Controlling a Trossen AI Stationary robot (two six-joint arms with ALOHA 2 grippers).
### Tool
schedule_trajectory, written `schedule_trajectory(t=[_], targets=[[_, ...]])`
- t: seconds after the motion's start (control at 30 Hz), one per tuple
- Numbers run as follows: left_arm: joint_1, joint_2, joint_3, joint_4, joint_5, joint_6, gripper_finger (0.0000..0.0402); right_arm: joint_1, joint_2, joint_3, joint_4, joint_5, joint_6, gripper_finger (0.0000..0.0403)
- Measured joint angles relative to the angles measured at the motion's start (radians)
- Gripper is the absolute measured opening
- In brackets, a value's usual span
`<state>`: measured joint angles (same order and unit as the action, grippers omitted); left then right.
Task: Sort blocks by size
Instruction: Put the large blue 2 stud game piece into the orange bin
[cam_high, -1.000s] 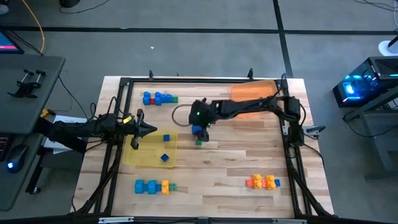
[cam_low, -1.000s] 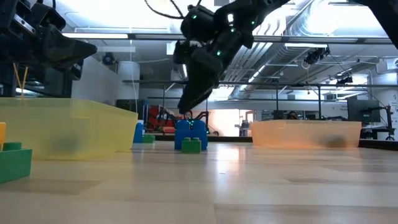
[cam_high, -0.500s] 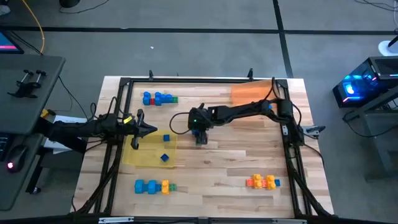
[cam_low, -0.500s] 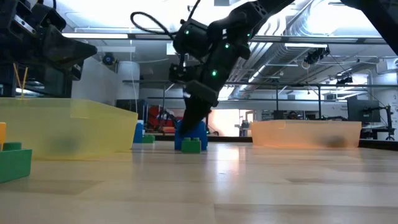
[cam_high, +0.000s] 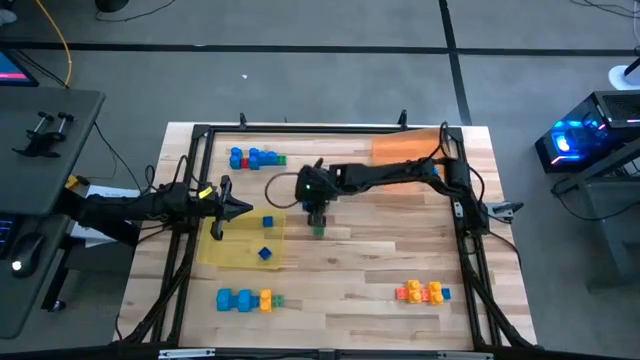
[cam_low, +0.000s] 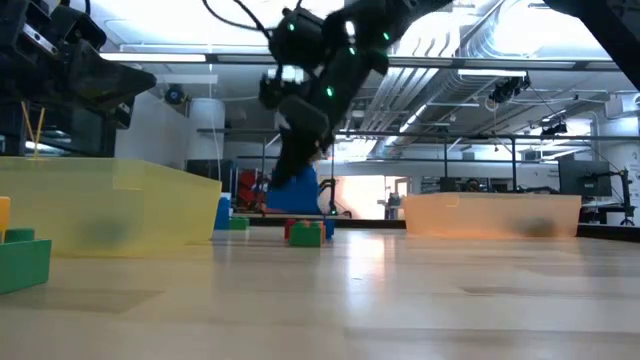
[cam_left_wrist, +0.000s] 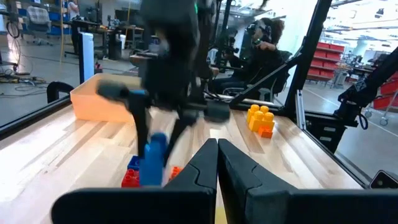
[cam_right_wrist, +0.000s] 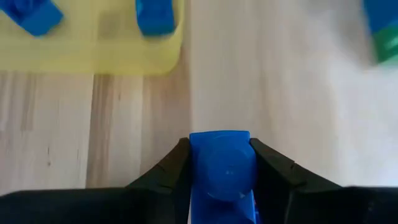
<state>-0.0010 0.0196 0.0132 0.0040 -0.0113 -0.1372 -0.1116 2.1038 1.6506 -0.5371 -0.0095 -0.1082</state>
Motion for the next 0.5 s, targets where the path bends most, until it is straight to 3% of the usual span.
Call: schedule_trajectory(t=[0.13, 0.23, 0.33, 0.5], targets=[[0.000, 0.000, 0.000, 0.000, 0.000, 0.000, 0.0000, -0.050, -0.049, 0.115, -0.146, 0.015, -0.036, 0.0121], [0.000, 0.000, 0.000, 0.000, 0.000, 0.000, 0.0000, -0.113, -0.120, 0.113, -0.229, 0.057, -0.047, 0.0121], [0.000, 0.000, 0.000, 0.000, 0.000, 0.000, 0.0000, -0.193, -0.226, 0.007, -0.277, 0.095, -0.012, 0.0121], [0.000, 0.000, 0.000, 0.000, 0.000, 0.000, 0.0000, -0.319, -0.518, -0.325, -0.258, 0.215, 0.106, 0.0121]])
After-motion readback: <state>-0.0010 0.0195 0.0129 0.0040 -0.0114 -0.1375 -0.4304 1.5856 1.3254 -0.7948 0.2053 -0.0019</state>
